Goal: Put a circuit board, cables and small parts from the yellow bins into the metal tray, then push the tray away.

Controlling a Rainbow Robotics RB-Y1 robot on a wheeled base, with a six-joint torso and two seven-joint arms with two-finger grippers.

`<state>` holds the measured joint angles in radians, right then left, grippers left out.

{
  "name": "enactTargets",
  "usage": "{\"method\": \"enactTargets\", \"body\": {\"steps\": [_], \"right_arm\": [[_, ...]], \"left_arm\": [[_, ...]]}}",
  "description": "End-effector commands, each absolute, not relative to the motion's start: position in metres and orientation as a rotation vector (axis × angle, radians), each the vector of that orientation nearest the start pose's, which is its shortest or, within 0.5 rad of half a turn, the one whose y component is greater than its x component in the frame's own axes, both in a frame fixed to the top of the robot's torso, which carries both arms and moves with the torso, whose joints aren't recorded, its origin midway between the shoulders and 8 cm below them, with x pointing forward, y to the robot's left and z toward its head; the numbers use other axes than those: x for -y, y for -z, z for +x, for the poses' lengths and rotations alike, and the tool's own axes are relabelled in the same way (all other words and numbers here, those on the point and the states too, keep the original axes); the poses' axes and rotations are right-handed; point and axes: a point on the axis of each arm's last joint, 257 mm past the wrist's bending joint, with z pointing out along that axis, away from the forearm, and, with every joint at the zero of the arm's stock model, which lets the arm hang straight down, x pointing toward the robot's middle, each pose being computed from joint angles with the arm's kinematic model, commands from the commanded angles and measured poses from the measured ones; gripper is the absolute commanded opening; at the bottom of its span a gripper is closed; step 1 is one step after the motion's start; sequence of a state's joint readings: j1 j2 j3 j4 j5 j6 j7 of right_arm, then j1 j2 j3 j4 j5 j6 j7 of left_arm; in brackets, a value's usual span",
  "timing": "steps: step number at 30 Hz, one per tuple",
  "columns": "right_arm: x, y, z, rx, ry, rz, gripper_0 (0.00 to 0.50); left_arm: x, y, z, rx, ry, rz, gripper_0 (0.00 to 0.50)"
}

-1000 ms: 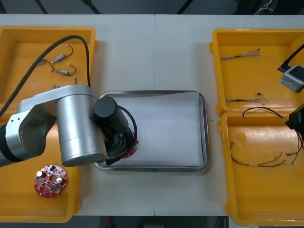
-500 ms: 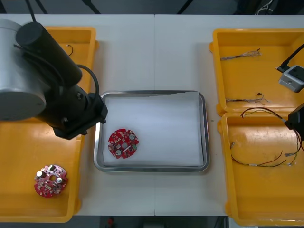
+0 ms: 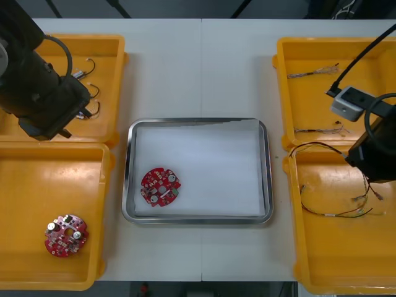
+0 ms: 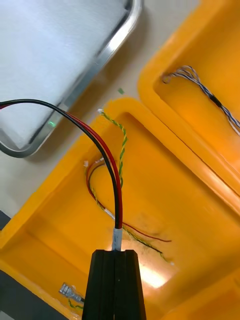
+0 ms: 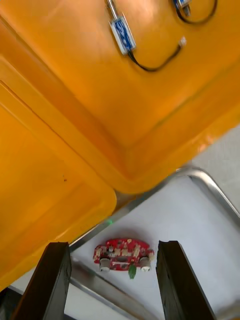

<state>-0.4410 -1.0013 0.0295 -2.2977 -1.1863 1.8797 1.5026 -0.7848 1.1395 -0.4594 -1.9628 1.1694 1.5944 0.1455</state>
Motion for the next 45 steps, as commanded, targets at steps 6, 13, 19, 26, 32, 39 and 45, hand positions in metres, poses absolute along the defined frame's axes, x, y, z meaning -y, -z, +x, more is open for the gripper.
{"method": "enactTargets", "body": {"steps": [6,13,19,26,32,39,45], "right_arm": [[0.189,0.126,0.367,-2.392,0.094,-1.350,0.000],[0.135,0.142,0.369,-2.255,0.088,-1.567,0.000],[0.098,0.160,0.378,-2.126,0.056,-1.767,0.000],[0.064,0.180,0.389,-1.957,0.052,-1.956,0.000],[0.054,0.209,0.402,-1.846,0.096,-2.047,0.000],[0.043,0.244,0.409,-1.809,0.094,-2.087,0.006],[0.032,0.261,0.416,-1.798,0.111,-2.073,0.009]], "left_arm": [[-0.335,0.066,0.499,-2.311,0.327,-1.287,0.500],[-0.375,0.039,0.527,-2.177,0.340,-1.434,0.500],[-0.394,0.031,0.549,-2.087,0.339,-1.497,0.500],[-0.412,0.027,0.578,-1.979,0.341,-1.536,0.500],[-0.423,0.025,0.606,-1.888,0.374,-1.569,0.500],[-0.430,0.029,0.637,-1.800,0.417,-1.594,0.500],[-0.430,0.040,0.654,-1.749,0.445,-1.606,0.500]]}}
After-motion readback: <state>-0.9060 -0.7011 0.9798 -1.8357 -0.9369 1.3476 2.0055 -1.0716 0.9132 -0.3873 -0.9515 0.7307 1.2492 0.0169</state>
